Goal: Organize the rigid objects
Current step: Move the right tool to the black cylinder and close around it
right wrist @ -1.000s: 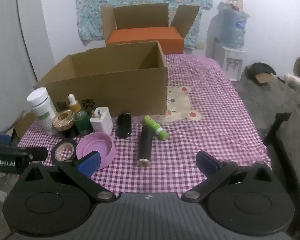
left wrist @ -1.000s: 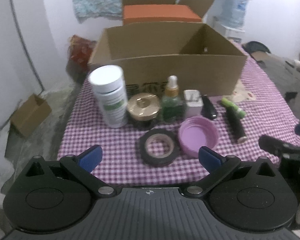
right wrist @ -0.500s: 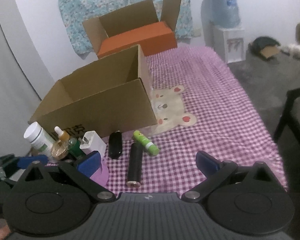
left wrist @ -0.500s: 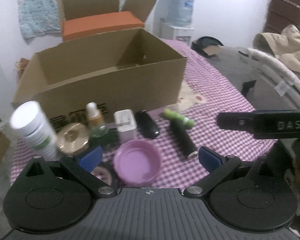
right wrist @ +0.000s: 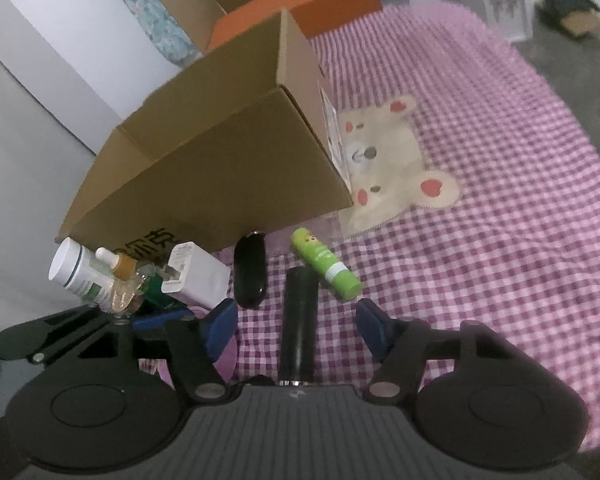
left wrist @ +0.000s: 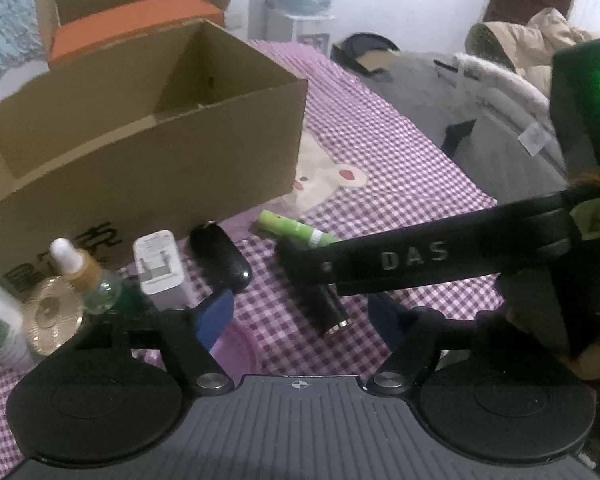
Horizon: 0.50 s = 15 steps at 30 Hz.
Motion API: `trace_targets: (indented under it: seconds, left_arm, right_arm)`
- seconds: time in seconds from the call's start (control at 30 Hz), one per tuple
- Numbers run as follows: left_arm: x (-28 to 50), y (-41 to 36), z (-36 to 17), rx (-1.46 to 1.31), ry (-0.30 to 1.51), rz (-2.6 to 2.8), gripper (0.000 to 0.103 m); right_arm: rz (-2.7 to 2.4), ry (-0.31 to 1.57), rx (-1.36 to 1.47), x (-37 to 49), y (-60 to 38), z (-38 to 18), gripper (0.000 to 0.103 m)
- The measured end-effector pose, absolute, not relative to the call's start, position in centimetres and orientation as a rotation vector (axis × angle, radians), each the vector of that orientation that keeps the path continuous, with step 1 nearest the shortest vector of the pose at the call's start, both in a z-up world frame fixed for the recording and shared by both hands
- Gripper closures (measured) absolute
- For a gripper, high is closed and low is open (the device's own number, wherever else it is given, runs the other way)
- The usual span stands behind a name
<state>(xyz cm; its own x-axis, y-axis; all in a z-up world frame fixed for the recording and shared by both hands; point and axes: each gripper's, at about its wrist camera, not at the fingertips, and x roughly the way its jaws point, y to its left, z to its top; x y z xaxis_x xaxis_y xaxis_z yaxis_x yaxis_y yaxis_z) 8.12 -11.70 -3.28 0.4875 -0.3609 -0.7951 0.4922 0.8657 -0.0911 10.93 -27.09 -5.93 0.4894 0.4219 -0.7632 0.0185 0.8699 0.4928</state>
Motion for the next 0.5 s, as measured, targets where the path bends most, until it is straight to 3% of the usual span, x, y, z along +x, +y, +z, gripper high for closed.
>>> trace_targets:
  seconds: [0.23, 0.5]
  left_arm:
    - [9.2, -13.1, -4.2, 0.198, 0.970, -0.547, 0.044]
    - [10.1, -13.8, -5.3, 0.209, 1.017, -0.535, 0.054]
  right_arm:
    - [0.284, 1.088, 0.473, 12.4, -27.0, -7.3, 0.060]
    - [0.323, 1.116, 0.412, 13.3, -26.0, -7.3, 0.071]
